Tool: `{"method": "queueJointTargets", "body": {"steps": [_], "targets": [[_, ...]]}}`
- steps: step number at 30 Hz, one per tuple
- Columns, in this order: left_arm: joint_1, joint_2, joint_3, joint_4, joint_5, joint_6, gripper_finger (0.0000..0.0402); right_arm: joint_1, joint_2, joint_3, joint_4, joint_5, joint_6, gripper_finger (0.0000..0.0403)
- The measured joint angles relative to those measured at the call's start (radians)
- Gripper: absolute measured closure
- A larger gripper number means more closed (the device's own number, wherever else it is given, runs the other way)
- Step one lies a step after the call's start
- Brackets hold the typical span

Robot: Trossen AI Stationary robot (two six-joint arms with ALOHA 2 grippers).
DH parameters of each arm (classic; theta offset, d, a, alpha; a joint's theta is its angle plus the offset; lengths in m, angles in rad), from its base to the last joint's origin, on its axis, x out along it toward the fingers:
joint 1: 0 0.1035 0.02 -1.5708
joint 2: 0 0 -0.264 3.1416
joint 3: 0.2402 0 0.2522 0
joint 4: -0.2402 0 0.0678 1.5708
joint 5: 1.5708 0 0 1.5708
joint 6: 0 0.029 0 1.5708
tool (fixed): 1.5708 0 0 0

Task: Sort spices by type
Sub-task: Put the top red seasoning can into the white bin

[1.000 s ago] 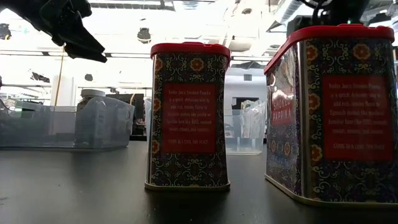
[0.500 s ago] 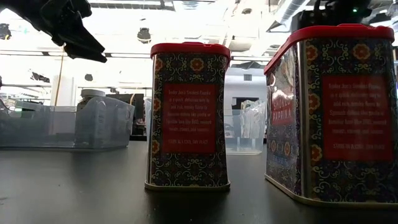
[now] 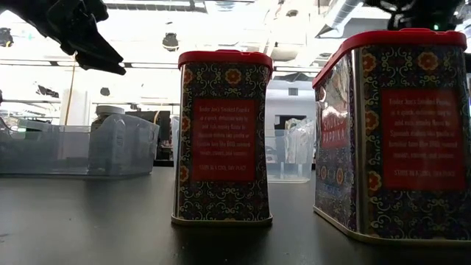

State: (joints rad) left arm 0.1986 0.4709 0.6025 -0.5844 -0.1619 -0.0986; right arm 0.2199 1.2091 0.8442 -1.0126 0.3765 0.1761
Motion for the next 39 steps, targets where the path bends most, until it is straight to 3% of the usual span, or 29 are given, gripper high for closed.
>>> {"method": "queueJointTargets", "body": {"steps": [39], "targets": [[0.000,0.000,0.000,-0.002,0.000,-0.003,0.0131,0.000,-0.013,-0.013,-0.022,0.058,0.034,0.0035]]}}
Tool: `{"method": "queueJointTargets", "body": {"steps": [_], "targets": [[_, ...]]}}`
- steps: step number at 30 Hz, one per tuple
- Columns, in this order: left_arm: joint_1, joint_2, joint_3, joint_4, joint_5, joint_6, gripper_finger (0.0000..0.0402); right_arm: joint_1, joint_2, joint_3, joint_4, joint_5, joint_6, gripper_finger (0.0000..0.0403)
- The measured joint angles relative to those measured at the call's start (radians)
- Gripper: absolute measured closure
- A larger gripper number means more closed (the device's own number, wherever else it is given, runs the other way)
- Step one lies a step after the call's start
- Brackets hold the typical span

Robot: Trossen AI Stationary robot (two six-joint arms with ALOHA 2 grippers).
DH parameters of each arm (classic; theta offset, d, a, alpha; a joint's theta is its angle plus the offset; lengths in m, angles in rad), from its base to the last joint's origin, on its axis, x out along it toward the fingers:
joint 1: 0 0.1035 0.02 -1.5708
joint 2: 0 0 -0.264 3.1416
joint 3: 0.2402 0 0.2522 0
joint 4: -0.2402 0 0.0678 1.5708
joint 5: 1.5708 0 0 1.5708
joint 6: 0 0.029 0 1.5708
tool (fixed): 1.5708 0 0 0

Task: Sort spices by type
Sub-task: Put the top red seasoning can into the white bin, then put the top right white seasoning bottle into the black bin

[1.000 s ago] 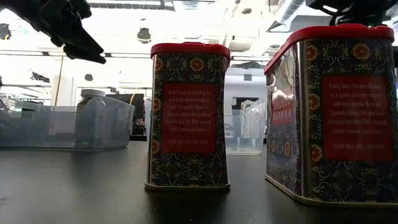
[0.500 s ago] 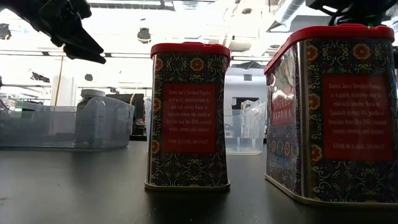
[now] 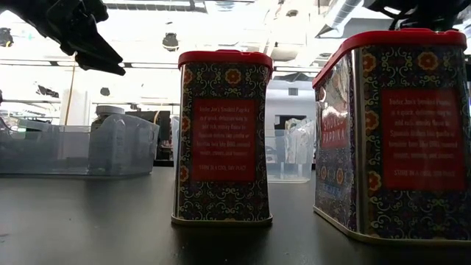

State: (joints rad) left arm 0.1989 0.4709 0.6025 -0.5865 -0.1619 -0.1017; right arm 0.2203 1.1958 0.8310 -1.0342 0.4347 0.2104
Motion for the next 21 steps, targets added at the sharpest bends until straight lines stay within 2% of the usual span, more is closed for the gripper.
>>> {"method": "queueJointTargets", "body": {"steps": [10,15,21], "targets": [[0.000,0.000,0.000,0.000,0.000,0.000,0.0131,0.000,-0.007,0.005,-0.008,-0.014,0.011,0.0035],[0.000,0.000,0.000,0.000,0.000,0.000,0.0131,-0.006,-0.011,0.062,-0.072,-0.014,0.033,0.0035],[0.000,0.000,0.000,0.001,0.000,0.000,0.0131,-0.048,-0.073,0.134,-0.107,-0.014,0.055,0.0035]]}}
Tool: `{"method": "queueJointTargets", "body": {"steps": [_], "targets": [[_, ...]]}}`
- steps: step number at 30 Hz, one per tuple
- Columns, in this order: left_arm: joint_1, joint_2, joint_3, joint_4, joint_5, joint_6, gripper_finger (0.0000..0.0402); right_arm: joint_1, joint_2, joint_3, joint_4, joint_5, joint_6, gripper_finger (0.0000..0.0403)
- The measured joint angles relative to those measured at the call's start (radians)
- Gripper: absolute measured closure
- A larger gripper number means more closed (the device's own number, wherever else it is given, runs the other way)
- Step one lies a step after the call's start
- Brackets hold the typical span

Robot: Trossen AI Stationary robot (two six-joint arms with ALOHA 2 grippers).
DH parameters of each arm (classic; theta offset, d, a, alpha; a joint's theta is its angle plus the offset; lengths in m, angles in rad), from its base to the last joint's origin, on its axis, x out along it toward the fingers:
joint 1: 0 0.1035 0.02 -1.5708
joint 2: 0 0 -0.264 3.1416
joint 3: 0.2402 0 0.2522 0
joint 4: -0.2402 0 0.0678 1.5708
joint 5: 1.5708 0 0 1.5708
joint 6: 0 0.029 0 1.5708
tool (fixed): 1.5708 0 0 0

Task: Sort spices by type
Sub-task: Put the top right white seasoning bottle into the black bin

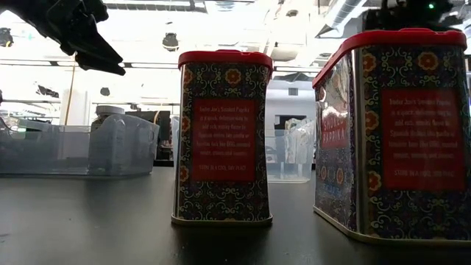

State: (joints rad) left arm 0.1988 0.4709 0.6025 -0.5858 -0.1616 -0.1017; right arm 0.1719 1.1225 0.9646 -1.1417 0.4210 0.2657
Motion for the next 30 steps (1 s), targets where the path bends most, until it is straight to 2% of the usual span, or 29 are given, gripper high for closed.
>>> {"method": "queueJointTargets", "body": {"steps": [8,11,14,21,30], "targets": [[0.000,0.000,0.000,0.000,0.000,0.000,0.0131,-0.066,-0.089,0.054,-0.011,0.022,0.002,0.0035],[0.000,0.000,0.000,0.000,0.000,0.000,0.0131,-0.075,-0.102,0.059,-0.007,0.023,0.071,0.0035],[0.000,0.000,0.000,0.000,0.000,0.000,0.0131,-0.088,-0.104,0.059,-0.007,0.023,0.127,0.0035],[0.000,0.000,0.000,0.000,0.000,0.000,0.0131,-0.112,-0.101,0.059,0.013,0.023,0.134,0.0035],[0.000,0.000,0.000,0.000,0.000,0.000,0.0131,-0.153,-0.093,0.059,0.090,0.023,0.308,0.0035]]}}
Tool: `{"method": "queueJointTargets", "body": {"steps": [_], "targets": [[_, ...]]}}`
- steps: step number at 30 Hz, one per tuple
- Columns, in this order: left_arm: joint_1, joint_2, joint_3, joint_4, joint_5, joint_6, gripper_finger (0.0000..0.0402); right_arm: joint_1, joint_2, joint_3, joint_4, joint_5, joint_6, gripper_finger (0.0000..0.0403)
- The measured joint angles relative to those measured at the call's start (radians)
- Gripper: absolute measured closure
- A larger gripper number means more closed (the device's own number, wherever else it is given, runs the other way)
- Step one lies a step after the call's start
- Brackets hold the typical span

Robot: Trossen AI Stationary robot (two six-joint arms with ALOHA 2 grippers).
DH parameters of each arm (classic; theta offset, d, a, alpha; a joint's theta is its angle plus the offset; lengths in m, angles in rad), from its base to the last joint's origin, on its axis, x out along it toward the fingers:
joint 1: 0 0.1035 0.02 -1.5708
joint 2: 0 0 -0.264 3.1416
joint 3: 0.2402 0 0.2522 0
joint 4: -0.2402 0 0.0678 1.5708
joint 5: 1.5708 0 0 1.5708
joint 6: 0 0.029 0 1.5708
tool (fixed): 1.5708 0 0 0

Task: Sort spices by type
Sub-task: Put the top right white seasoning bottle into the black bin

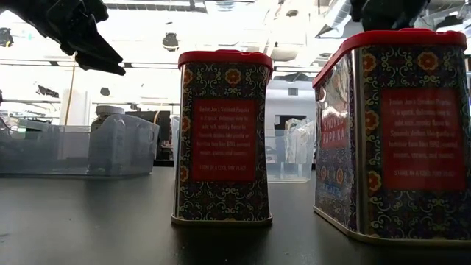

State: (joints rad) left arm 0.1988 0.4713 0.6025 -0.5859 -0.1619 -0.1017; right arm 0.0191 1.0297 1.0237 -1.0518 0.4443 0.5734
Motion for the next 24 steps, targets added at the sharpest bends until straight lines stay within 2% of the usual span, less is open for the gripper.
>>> {"method": "queueJointTargets", "body": {"steps": [5,10,14,24], "targets": [[0.000,0.000,0.000,0.000,0.000,0.000,0.0131,-0.070,0.024,0.000,-0.003,0.001,0.102,0.0035],[0.000,0.000,0.000,0.000,0.000,0.000,0.0131,-0.158,0.044,0.000,-0.026,0.002,0.054,0.0035],[0.000,0.000,0.000,0.000,0.000,0.000,0.0131,-0.253,0.045,0.000,-0.035,-0.012,0.109,0.0035],[0.000,0.000,0.000,0.000,-0.002,0.000,0.0131,-0.494,0.044,0.000,-0.071,-0.083,-0.065,0.0035]]}}
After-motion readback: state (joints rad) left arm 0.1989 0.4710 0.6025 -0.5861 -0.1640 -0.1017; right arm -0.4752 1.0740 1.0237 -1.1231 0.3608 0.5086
